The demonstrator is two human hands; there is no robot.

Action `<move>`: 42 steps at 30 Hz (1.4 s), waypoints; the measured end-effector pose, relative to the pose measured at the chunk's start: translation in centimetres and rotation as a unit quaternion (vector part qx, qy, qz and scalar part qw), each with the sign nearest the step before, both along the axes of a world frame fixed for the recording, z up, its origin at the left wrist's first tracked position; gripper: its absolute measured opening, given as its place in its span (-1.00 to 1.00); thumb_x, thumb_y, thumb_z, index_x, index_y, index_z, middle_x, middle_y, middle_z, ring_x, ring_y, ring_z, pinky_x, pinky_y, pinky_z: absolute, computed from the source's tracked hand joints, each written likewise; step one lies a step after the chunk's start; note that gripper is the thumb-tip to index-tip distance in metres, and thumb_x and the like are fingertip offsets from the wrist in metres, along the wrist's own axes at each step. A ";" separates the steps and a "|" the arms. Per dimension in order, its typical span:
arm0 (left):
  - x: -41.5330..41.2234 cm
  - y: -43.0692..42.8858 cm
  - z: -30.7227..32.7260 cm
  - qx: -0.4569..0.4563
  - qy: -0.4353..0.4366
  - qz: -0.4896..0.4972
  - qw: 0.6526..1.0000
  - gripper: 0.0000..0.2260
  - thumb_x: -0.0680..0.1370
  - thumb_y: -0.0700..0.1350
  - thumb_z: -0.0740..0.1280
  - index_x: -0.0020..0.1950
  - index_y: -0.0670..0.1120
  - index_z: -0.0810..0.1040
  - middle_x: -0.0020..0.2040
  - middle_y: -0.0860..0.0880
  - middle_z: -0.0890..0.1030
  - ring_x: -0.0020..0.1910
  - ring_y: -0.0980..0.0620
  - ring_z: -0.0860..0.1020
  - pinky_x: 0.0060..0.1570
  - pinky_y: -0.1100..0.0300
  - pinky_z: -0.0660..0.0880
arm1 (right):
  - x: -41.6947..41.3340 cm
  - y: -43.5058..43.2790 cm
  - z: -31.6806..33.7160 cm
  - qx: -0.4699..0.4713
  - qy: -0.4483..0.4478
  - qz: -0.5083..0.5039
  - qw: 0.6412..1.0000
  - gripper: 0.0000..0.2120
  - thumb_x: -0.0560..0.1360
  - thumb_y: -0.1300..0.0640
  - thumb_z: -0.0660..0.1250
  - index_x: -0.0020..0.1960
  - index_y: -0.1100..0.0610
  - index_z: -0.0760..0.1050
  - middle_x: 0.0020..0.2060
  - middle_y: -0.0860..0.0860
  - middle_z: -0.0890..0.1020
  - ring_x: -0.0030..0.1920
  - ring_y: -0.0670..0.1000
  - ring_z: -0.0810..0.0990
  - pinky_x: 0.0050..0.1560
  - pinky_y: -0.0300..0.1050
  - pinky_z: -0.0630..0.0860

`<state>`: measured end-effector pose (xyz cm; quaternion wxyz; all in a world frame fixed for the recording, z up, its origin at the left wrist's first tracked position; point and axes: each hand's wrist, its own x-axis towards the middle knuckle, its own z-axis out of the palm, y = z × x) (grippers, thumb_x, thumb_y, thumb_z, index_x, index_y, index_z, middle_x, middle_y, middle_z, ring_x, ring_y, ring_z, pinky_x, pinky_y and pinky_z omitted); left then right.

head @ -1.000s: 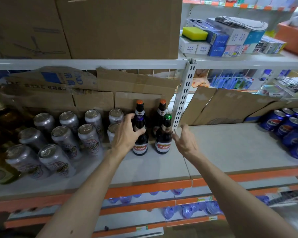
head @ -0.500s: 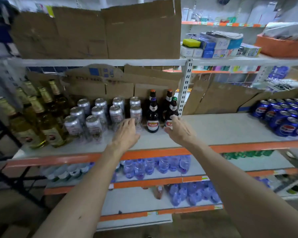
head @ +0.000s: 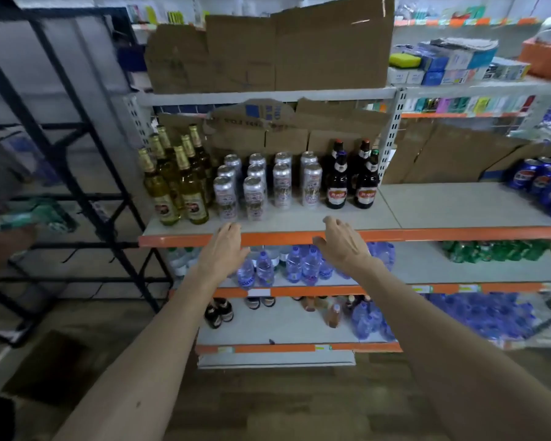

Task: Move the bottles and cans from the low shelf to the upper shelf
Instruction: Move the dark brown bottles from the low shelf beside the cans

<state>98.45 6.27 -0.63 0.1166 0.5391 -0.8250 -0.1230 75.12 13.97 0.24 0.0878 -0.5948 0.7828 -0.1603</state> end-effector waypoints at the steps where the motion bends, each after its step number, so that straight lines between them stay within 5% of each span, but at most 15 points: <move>1: 1.7 0.0 -0.2 0.007 -0.004 0.007 1.000 -0.58 0.59 -0.03 0.34 0.36 -0.18 0.36 0.32 -0.14 0.42 0.33 -0.14 0.40 0.26 0.00 0.39 | 1.2 -0.3 -0.4 0.003 -0.010 -0.005 1.000 -0.58 0.61 0.01 0.22 0.33 0.26 0.32 0.24 0.23 0.49 0.26 0.25 0.44 0.14 0.10 0.41; 9: 13.3 -2.4 -6.3 0.085 0.016 0.022 0.996 -0.68 0.54 -0.04 0.35 0.25 -0.09 0.45 0.20 -0.05 0.51 0.20 -0.09 0.52 0.14 0.02 0.48 | 12.6 -2.6 -6.1 0.069 -0.036 -0.008 0.997 -0.63 0.59 0.02 0.22 0.25 0.26 0.33 0.21 0.24 0.48 0.23 0.26 0.44 0.11 0.12 0.42; 18: 12.9 -5.5 -15.8 0.200 0.006 0.031 0.979 -0.67 0.57 -0.03 0.33 0.29 -0.11 0.42 0.21 -0.10 0.49 0.18 -0.13 0.50 0.12 -0.04 0.50 | 15.0 -7.5 -14.7 0.138 -0.028 0.045 0.989 -0.66 0.59 0.03 0.26 0.27 0.20 0.38 0.17 0.19 0.54 0.23 0.22 0.48 0.03 0.04 0.44; 27: 15.2 -13.2 -46.3 0.211 0.012 0.070 0.975 -0.59 0.60 -0.13 0.29 0.43 -0.14 0.35 0.35 -0.14 0.41 0.34 -0.15 0.42 0.28 0.01 0.38 | 20.7 -17.0 -47.4 0.179 -0.073 0.112 0.975 -0.59 0.58 0.00 0.24 0.35 0.18 0.31 0.25 0.15 0.47 0.30 0.18 0.42 0.19 0.06 0.45; 31: 16.3 -17.7 -63.9 0.162 0.070 0.076 0.981 -0.60 0.59 -0.19 0.28 0.44 -0.11 0.37 0.33 -0.15 0.48 0.32 -0.15 0.44 0.27 -0.02 0.39 | 22.1 -23.2 -65.0 0.165 -0.105 0.092 0.976 -0.53 0.58 0.00 0.26 0.41 0.16 0.26 0.25 0.16 0.49 0.25 0.19 0.47 0.08 0.03 0.47; 34: 17.4 -21.2 -74.4 0.092 0.111 0.135 0.980 -0.56 0.58 -0.19 0.28 0.46 -0.03 0.36 0.33 -0.13 0.50 0.32 -0.17 0.45 0.30 -0.05 0.40 | 21.6 -27.8 -75.6 0.129 -0.100 0.084 0.983 -0.44 0.57 -0.01 0.29 0.47 0.17 0.22 0.36 0.16 0.42 0.35 0.19 0.40 0.23 0.04 0.45; 42: 19.5 -27.6 -85.5 0.050 0.123 0.196 0.972 -0.53 0.58 -0.05 0.33 0.46 -0.12 0.35 0.30 -0.17 0.55 0.28 -0.20 0.51 0.26 -0.09 0.45 | 22.7 -34.6 -86.4 0.033 -0.159 0.042 0.986 -0.52 0.53 0.04 0.34 0.35 0.21 0.29 0.30 0.19 0.45 0.29 0.20 0.44 0.20 0.05 0.45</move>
